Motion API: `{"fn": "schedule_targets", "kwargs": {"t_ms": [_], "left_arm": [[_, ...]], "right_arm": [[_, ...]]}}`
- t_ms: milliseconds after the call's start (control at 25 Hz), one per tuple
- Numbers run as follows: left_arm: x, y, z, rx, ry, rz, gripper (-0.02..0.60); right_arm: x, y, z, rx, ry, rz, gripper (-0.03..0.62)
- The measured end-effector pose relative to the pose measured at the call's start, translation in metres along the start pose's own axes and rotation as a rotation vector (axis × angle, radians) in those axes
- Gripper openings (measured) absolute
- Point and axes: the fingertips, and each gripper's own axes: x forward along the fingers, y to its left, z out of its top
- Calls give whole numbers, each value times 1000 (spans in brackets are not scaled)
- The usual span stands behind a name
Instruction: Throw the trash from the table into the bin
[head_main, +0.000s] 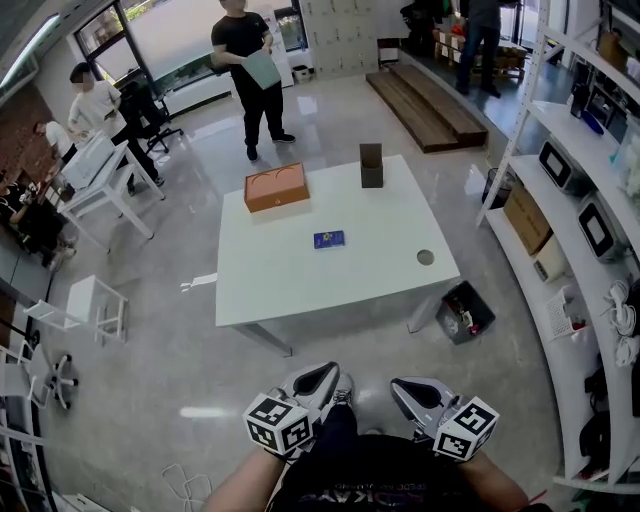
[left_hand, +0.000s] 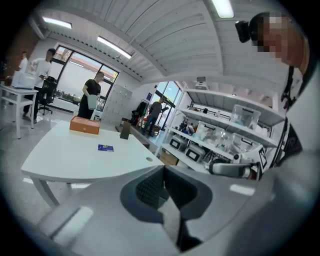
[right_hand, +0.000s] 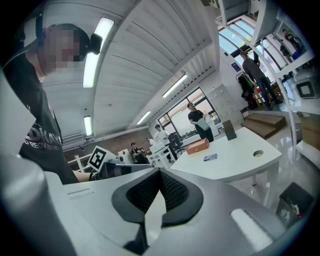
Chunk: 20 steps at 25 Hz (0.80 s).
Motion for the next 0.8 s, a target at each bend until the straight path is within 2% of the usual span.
{"fn": "schedule_targets", "kwargs": {"t_ms": [240, 800], "left_arm": [[43, 43, 24, 36, 23, -27, 9], [143, 196, 67, 52, 118, -35, 9]], "right_arm": [[23, -36, 18, 15, -10, -81, 0], [128, -101, 49, 76, 7, -205, 0]]}}
